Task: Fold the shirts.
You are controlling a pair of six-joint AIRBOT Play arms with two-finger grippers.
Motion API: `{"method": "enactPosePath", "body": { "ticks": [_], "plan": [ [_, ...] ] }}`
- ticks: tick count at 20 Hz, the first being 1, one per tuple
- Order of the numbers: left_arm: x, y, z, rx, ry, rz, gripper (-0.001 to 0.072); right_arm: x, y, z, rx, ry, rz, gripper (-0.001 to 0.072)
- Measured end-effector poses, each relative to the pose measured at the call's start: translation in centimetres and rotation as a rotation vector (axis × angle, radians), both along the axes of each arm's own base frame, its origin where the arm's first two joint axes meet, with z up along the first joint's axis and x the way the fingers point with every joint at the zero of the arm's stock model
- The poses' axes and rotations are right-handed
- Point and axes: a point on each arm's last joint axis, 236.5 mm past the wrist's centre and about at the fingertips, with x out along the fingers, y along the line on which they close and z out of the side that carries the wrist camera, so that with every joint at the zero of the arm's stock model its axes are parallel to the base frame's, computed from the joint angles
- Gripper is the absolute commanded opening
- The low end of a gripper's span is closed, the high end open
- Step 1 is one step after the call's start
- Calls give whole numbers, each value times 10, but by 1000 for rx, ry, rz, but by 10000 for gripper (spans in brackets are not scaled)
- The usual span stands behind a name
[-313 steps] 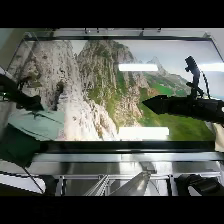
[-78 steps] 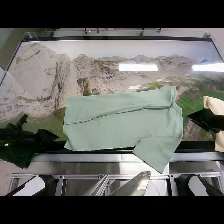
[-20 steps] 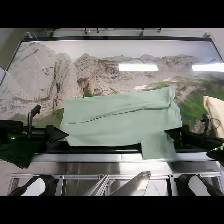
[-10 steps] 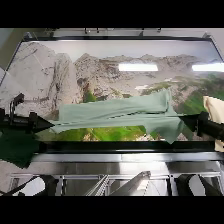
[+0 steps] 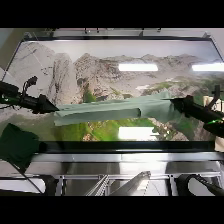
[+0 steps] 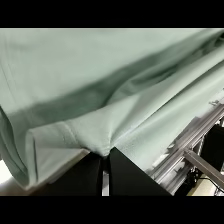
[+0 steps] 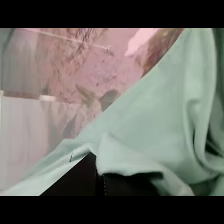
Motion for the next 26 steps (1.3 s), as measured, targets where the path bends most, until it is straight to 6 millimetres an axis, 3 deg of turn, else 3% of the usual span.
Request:
{"method": "enactPosePath", "body": {
  "ticks": [5, 6, 7, 9, 11, 12, 15, 17, 21, 23, 26],
  "plan": [
    [21, -2, -30, -27, 66, -19, 18, 39, -6, -39, -24, 21, 2, 34],
    [21, -3, -35, -31, 81, -20, 29, 42, -7, -45, -27, 26, 6, 111],
    [20, -3, -40, -34, 93, -23, 232, 45, -9, -50, -31, 32, -1, 317],
    [17, 1, -48, -27, 122, -18, 718, 48, -13, -55, -36, 35, -7, 348],
    [18, 0, -42, -65, 137, 8, 713, 46, -7, -44, -12, 2, 43, 348],
    [18, 2, -38, -84, 141, 24, 713, 46, -15, -39, -23, -7, 41, 364],
    [22, 13, -14, -111, 104, 73, 712, 38, -37, -20, -44, -3, 65, 653],
    [25, 24, 5, -110, 60, 107, 711, 33, -59, -19, -92, 41, 60, 653],
    [30, 41, 43, -78, -48, 162, 710, 20, -73, -38, -145, 147, 94, 656],
    [31, 43, 57, -62, -89, 170, 709, 16, -69, -51, -141, 192, 118, 699],
    [31, 34, 71, -47, -131, 151, 692, 12, -54, -74, -126, 253, 165, 700]
  ]
}}
